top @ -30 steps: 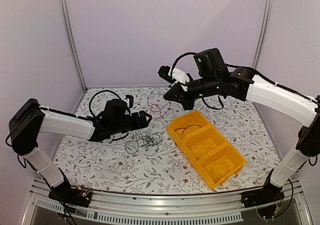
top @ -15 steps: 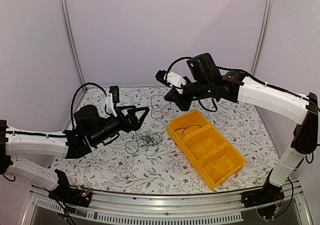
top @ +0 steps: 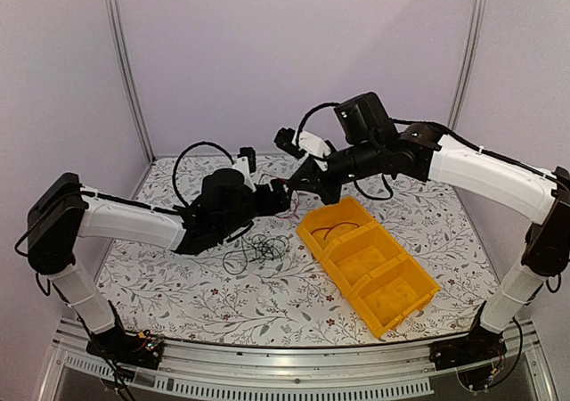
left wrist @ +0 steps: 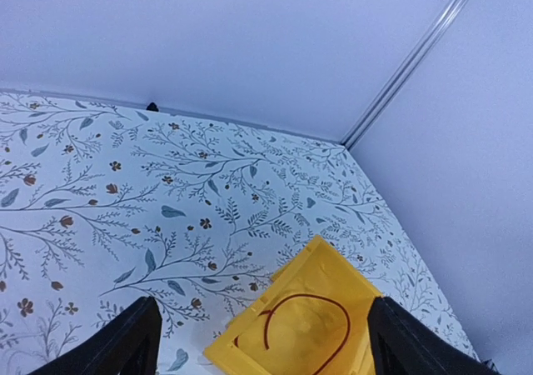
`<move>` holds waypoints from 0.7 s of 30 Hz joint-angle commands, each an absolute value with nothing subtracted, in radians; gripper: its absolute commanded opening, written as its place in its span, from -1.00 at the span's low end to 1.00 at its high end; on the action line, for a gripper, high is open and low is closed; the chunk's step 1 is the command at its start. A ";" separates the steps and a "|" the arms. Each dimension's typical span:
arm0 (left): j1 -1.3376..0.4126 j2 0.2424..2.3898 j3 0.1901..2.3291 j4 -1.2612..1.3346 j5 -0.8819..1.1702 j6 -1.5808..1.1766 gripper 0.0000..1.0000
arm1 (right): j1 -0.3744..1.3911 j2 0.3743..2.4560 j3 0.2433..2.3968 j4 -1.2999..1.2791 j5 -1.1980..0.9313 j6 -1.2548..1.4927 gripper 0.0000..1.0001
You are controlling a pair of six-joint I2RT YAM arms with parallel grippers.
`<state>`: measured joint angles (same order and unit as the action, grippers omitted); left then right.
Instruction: Untangle the cables
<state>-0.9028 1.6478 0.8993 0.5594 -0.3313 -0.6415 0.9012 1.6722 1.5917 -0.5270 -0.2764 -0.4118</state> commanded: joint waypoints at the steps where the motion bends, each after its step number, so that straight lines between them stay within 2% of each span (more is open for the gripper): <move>1: -0.862 1.740 0.923 0.515 -0.382 -0.705 0.75 | 0.893 1.559 1.638 -0.544 -0.356 -0.400 -1.00; 10: -0.828 1.741 0.862 0.475 -0.367 -0.714 0.72 | 0.736 1.456 1.565 -0.524 -0.387 -0.390 -1.00; 21: -0.800 1.464 0.757 0.356 -0.435 -0.591 0.75 | 0.622 1.317 1.239 -0.525 -0.303 -0.477 -1.00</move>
<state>-0.8204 1.5753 0.8097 0.3882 -0.3904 -0.6346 0.6357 1.3800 1.3354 -0.5159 -0.3466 -0.4301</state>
